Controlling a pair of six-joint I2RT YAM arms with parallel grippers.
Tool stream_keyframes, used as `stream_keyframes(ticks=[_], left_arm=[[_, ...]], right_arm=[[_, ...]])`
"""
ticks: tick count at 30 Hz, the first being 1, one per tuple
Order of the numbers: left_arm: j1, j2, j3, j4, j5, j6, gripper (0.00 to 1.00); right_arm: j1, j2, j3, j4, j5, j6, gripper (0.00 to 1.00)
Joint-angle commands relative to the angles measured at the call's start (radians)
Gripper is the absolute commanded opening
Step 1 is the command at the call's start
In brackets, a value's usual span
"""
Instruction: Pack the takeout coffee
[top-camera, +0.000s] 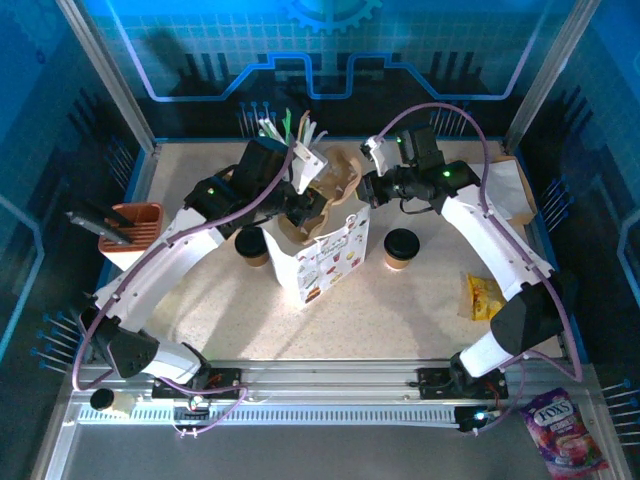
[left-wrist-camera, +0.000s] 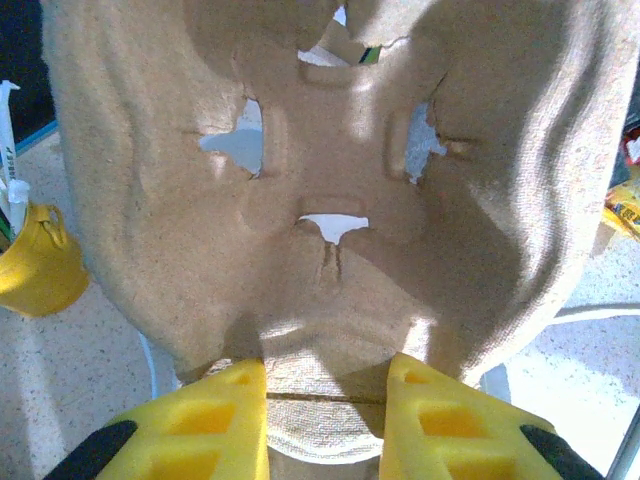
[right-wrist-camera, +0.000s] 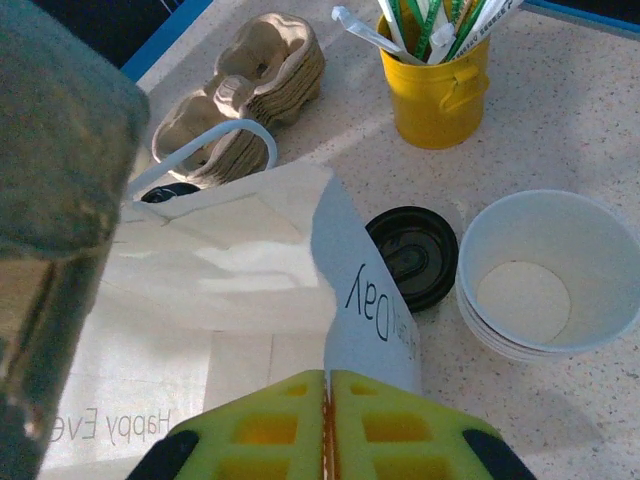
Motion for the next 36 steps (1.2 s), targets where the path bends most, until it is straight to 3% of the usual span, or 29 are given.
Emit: stream_keyframes(ticks=[1,36], left_arm=[[-0.009,-0.024,-0.026,0.004,0.019,0.037,0.27],[-0.009,-0.062,-0.051,-0.024,0.043,0.040,0.27]], right_arm=[[-0.005,-0.016,-0.016,0.010,-0.034,0.012,0.10],[-0.048,-0.033,-0.041,0.037,-0.117,0.042,0.09]])
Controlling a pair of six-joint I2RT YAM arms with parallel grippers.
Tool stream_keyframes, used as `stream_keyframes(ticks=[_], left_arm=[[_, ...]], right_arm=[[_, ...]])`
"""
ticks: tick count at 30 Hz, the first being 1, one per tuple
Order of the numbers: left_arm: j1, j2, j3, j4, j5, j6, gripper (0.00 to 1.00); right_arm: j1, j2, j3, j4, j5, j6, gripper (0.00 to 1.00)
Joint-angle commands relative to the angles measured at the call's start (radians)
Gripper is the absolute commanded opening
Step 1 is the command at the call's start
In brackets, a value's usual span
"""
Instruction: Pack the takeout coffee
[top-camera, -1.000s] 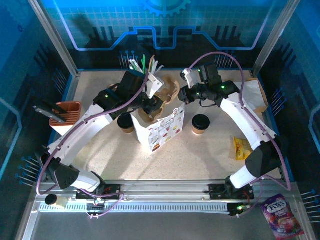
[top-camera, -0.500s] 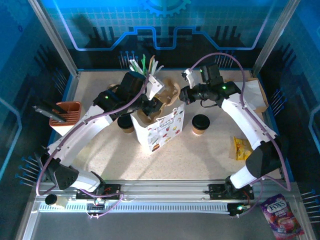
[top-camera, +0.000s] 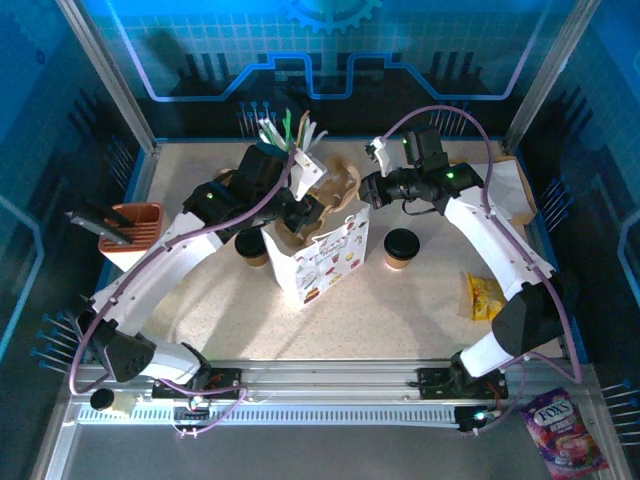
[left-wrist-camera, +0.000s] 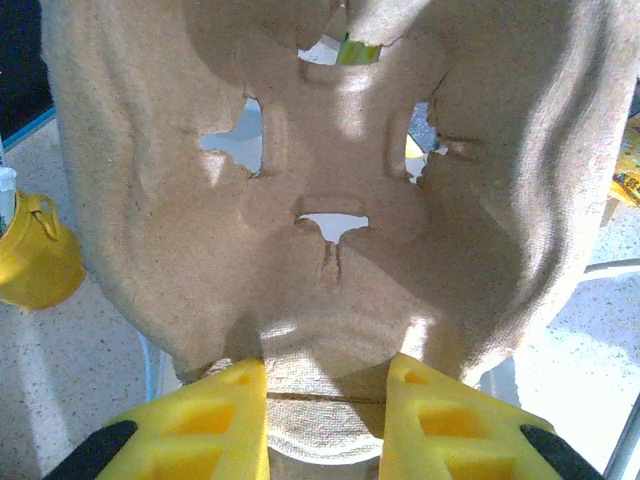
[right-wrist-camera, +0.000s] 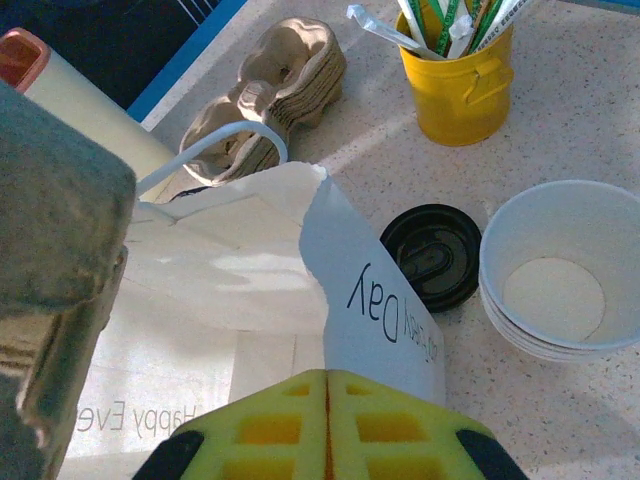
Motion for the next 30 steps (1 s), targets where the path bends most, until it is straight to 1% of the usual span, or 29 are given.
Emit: stream_keyframes(ticks=[1,13,21,30], left_arm=[[-0.008,-0.033,-0.008,-0.024,0.036,0.003,0.27],[-0.026,-0.035,-0.007,-0.066,0.053,0.065,0.27],[-0.027,-0.015,-0.007,-0.087,0.007,0.059,0.27],[-0.028,0.013,-0.003,-0.106,0.003,0.048,0.27]], right_arm=[[-0.012,-0.022,-0.002,0.004,-0.035,0.015,0.09],[-0.017,-0.022,-0.005,0.006,-0.045,0.022,0.08],[-0.020,-0.020,-0.004,0.005,-0.058,0.025,0.08],[-0.031,-0.035,-0.012,0.010,-0.078,0.031,0.07]])
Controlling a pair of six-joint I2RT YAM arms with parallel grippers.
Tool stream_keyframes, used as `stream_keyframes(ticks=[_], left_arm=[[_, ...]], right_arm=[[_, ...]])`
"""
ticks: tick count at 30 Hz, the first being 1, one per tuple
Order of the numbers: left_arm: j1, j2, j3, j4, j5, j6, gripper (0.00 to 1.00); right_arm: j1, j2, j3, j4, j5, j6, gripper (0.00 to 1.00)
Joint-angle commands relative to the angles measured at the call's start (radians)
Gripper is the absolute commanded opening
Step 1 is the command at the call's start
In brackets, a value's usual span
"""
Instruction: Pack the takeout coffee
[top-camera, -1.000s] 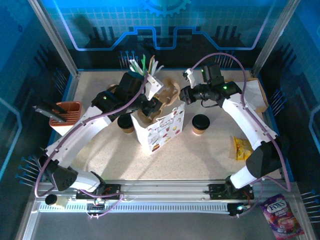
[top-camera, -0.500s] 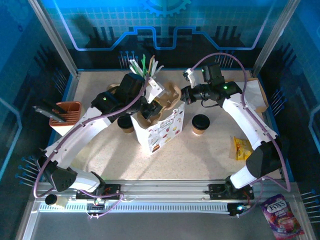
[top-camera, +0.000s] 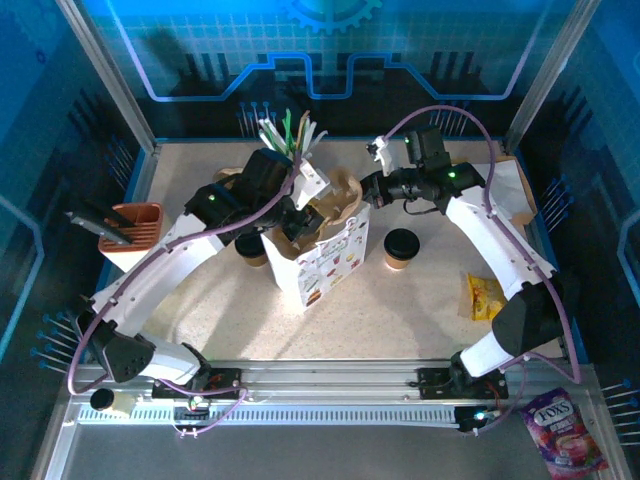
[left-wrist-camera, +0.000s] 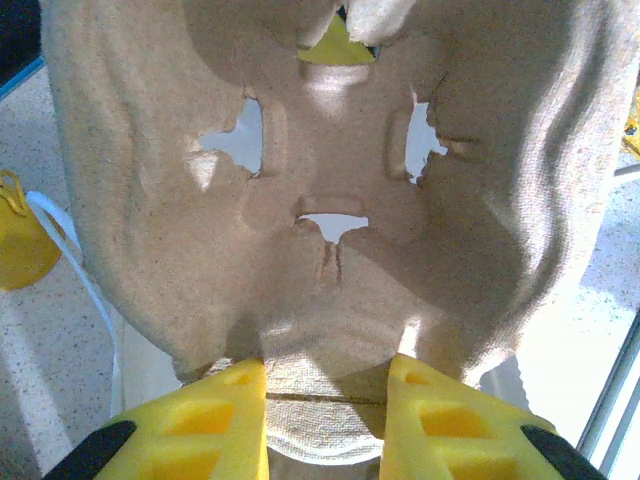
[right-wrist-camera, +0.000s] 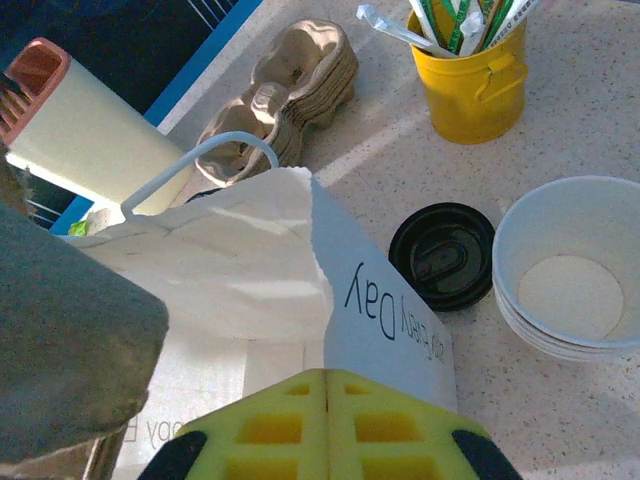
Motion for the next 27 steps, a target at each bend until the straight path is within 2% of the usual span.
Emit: stream_keyframes(ticks=[1,27], left_arm=[[-0.006,0.013,0.000,-0.028,-0.005,0.001,0.27],[-0.007,0.051,0.002,-0.086,-0.010,-0.015,0.27]], right_arm=[[-0.016,-0.035,-0.013,0.012,-0.037,0.017,0.07],[-0.019,-0.063,-0.050,0.001,-0.023,0.018,0.07]])
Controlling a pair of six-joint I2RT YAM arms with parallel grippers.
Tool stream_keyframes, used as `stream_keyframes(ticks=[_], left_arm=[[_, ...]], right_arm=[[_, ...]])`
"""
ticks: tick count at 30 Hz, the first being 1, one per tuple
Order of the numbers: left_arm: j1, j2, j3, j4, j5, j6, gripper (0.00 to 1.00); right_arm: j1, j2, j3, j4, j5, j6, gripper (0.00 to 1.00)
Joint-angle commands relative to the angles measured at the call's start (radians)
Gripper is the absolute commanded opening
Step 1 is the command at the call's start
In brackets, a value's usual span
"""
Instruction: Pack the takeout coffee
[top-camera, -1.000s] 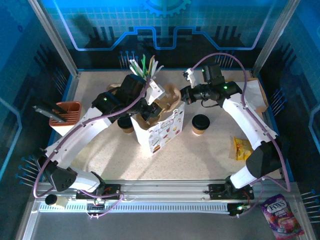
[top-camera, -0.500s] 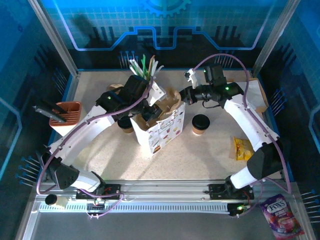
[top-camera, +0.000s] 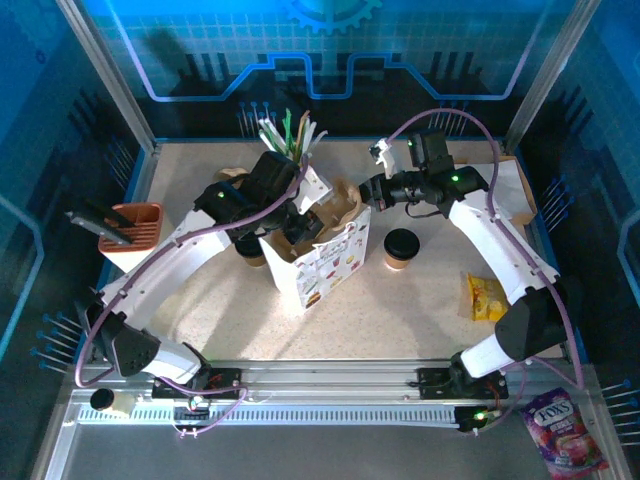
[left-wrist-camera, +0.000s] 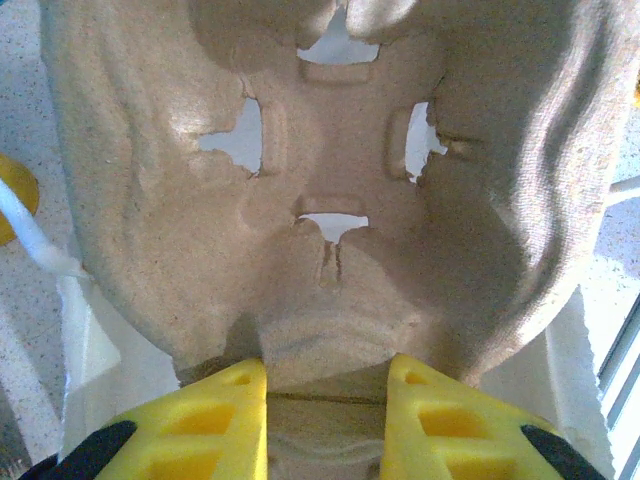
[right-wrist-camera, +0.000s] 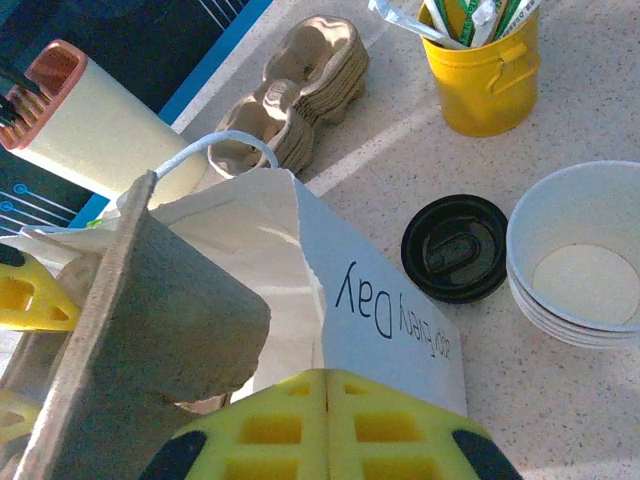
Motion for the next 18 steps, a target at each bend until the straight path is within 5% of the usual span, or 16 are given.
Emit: stream_keyframes(ticks=[1,18], left_arm=[[-0.006,0.013,0.003,-0.034,-0.007,-0.010,0.27],[-0.007,0.025,-0.010,-0.062,-0.005,-0.016,0.27]], right_arm=[[-0.014,-0.033,-0.016,-0.006,0.001,0.004,0.07],[-0.018,-0.039,-0.026,-0.013,0.023,-0.001,0.07]])
